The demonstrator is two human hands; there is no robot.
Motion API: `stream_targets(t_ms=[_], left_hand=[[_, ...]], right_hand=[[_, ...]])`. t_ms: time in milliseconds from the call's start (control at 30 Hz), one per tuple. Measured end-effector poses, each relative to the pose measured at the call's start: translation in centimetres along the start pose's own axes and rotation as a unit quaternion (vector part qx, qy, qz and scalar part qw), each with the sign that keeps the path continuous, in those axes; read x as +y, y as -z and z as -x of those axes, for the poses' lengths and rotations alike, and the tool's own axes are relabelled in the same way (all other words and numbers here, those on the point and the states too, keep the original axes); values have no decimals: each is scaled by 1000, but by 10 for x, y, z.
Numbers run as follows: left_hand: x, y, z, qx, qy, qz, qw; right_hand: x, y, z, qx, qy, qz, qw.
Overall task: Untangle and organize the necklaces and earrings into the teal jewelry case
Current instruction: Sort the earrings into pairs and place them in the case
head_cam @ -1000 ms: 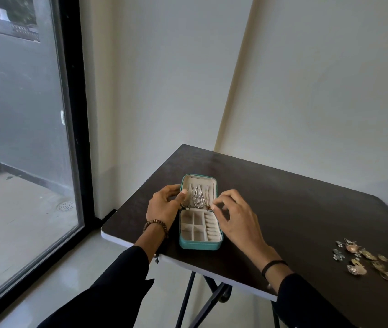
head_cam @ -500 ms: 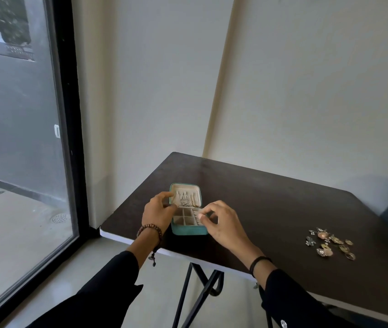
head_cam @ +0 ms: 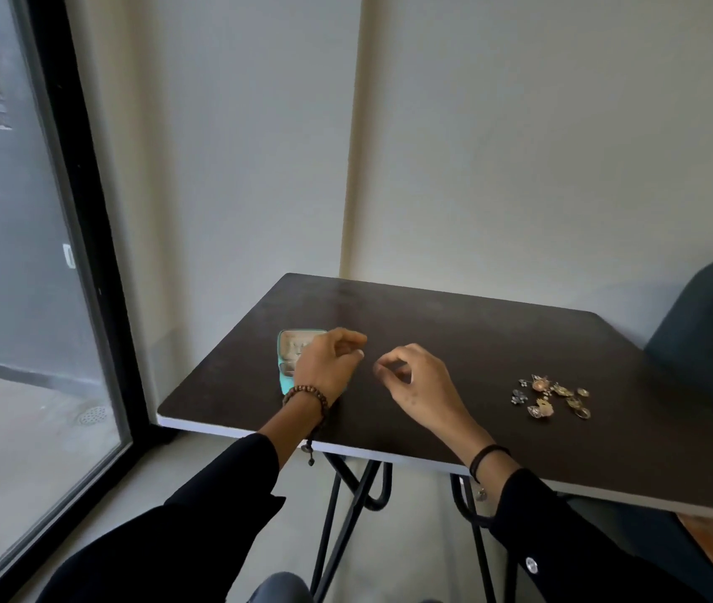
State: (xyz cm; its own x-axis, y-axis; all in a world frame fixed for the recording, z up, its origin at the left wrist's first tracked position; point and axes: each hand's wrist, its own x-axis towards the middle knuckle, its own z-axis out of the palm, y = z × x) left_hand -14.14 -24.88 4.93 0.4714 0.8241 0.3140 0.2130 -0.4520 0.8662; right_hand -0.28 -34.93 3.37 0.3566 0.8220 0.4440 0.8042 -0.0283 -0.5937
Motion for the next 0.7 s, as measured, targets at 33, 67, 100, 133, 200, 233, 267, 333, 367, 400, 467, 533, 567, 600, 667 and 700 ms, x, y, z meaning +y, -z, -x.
stream_targets(t_ms=[33,67,100,133,200,233,267,333,367,400,467,533,567,600,667,700], left_hand=[[5,-9,1,-10,-6,2,1000],[9,-18,2,-19,-11,3,1000],[13,-26,2,-28,-13,4,1000],[17,-37,2,-38,-17,4,999],[23,-60,3,-56,-19,5,998],[26,-71,4,-67,-21,5,998],[28,-84,6,-80,-25,4,996],[34,-110,10,-109,-36,-2,993],[37,-123,12,-125,-39,-5,991],[39,-133,14,-138,-43,-8,989],[44,-158,19,-162,-61,-20,985],[48,-180,24,-190,-93,-52,976],[50,-189,26,-204,-111,-75,970],[52,-199,27,-220,-127,-100,962],[53,-215,28,-244,-156,-144,946],[53,-223,28,-251,-167,-158,940]], right_hand=[[5,7,3,6,-4,-1,1000],[10,14,7,12,-8,0,1000],[15,21,11,18,-13,1,1000],[23,28,15,26,-21,5,999],[37,44,24,38,-33,14,999],[45,51,29,45,-38,18,998],[54,59,34,54,-44,21,997],[73,74,44,69,-58,34,995],[83,81,48,77,-65,42,994],[93,86,51,83,-73,49,993],[113,99,58,95,-95,65,989],[131,110,65,115,-112,78,984],[138,115,69,122,-123,83,981],[145,120,74,128,-136,86,979],[155,129,81,141,-169,85,972],[160,134,84,152,-182,83,968]])
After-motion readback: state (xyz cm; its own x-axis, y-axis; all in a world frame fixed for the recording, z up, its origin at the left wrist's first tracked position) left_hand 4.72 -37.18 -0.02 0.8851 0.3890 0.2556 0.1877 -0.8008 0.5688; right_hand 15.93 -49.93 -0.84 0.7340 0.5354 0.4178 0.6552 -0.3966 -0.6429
